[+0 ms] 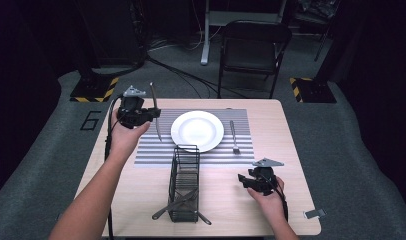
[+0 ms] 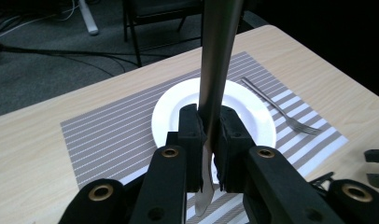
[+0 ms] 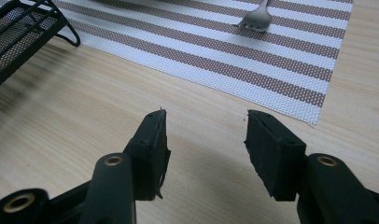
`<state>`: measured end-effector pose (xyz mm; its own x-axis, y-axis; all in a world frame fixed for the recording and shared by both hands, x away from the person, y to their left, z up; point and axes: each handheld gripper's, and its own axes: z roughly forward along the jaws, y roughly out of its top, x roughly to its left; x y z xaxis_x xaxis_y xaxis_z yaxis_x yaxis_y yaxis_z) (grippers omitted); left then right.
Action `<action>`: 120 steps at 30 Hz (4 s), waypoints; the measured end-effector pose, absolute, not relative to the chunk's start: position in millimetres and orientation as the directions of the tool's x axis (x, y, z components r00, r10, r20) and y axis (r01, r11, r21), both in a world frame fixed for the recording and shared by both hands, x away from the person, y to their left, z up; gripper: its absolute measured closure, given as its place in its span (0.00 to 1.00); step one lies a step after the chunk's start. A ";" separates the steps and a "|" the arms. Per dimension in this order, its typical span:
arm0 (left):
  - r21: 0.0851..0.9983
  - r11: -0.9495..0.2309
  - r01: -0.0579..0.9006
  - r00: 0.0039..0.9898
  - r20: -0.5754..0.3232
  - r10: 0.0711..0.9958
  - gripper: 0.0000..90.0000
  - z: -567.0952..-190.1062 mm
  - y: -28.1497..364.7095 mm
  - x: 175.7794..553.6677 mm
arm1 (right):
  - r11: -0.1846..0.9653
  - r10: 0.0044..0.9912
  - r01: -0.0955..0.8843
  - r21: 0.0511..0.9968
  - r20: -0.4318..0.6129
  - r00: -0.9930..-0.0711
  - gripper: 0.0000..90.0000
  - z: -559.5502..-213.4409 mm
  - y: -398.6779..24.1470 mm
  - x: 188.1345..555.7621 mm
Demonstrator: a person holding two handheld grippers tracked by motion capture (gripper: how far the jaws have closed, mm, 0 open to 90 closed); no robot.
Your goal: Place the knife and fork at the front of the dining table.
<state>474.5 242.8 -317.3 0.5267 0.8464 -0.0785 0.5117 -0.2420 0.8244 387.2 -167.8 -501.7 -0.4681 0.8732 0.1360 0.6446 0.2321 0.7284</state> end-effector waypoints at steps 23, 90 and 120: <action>0.792 -0.189 0.581 0.439 -0.109 0.892 0.91 -387.5 274.3 482.2 | 0.235 0.871 0.647 0.725 0.139 -0.472 0.53 -503.0 -166.4 387.9; 0.664 0.023 0.748 0.093 -0.139 0.986 0.92 -494.9 233.4 574.2 | 0.223 0.866 0.659 0.719 0.164 -0.472 0.54 -508.8 -169.7 396.0; 0.654 0.088 0.752 0.036 -0.174 0.984 0.91 -509.4 236.1 582.7 | 0.216 0.864 0.663 0.717 0.176 -0.472 0.54 -510.3 -166.8 398.0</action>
